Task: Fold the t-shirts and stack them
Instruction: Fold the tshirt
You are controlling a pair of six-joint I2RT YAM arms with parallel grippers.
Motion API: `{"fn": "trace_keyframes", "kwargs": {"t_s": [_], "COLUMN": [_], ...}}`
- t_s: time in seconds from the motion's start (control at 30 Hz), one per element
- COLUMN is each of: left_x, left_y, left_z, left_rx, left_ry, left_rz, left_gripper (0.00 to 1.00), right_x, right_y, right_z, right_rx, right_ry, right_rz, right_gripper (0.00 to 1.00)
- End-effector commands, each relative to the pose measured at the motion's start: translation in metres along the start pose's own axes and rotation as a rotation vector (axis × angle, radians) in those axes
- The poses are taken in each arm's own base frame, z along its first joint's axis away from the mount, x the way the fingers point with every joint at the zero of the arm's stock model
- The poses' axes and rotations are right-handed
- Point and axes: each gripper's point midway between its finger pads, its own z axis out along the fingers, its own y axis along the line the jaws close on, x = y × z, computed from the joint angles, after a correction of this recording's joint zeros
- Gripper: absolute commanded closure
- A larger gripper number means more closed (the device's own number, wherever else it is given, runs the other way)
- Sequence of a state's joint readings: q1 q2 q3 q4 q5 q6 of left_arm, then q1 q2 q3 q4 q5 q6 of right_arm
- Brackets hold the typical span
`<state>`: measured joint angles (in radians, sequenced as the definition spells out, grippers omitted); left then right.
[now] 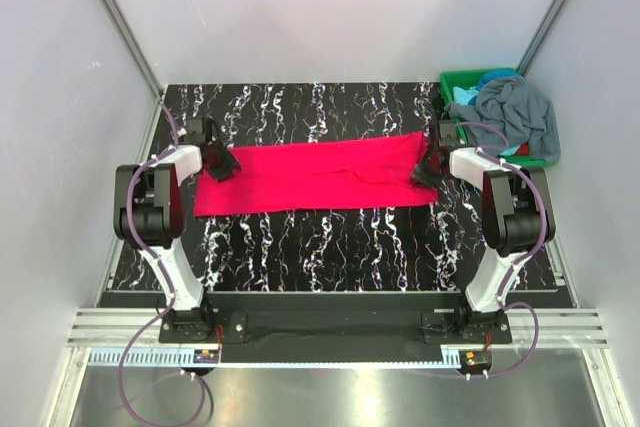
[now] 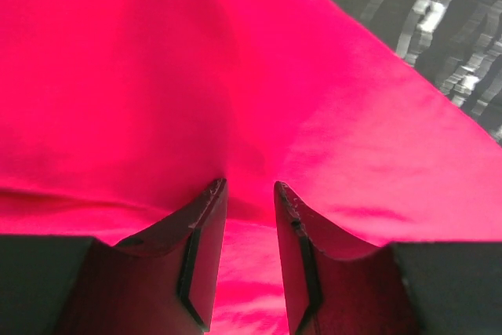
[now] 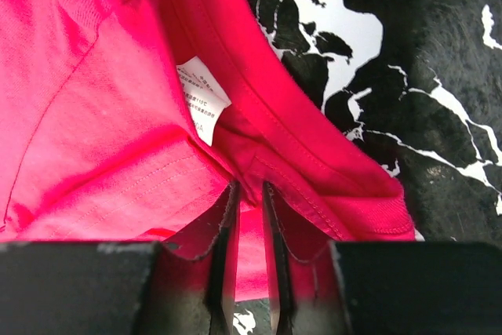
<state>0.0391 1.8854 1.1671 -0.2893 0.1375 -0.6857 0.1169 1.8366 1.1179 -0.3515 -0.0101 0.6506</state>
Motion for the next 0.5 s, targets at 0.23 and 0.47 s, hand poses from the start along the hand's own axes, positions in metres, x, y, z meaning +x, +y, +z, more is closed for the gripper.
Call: {"fn": "trace_keyframes", "kwargs": {"t_s": [0.23, 0.47], "left_x": [0.003, -0.024], "left_y": [0.07, 0.029], "left_z": [-0.043, -0.095], "left_rx": [-0.272, -0.131], "left_ry": [-0.1, -0.213], "left_rz": [-0.097, -0.056], "left_gripper": [0.64, 0.6], "right_x": [-0.041, -0.108], "right_y": [0.025, 0.088], "right_z": [0.008, 0.002], "right_rx": [-0.034, -0.159], "right_ry": [-0.085, -0.198], "right_rz": [-0.113, -0.264], "right_gripper": [0.75, 0.73]}}
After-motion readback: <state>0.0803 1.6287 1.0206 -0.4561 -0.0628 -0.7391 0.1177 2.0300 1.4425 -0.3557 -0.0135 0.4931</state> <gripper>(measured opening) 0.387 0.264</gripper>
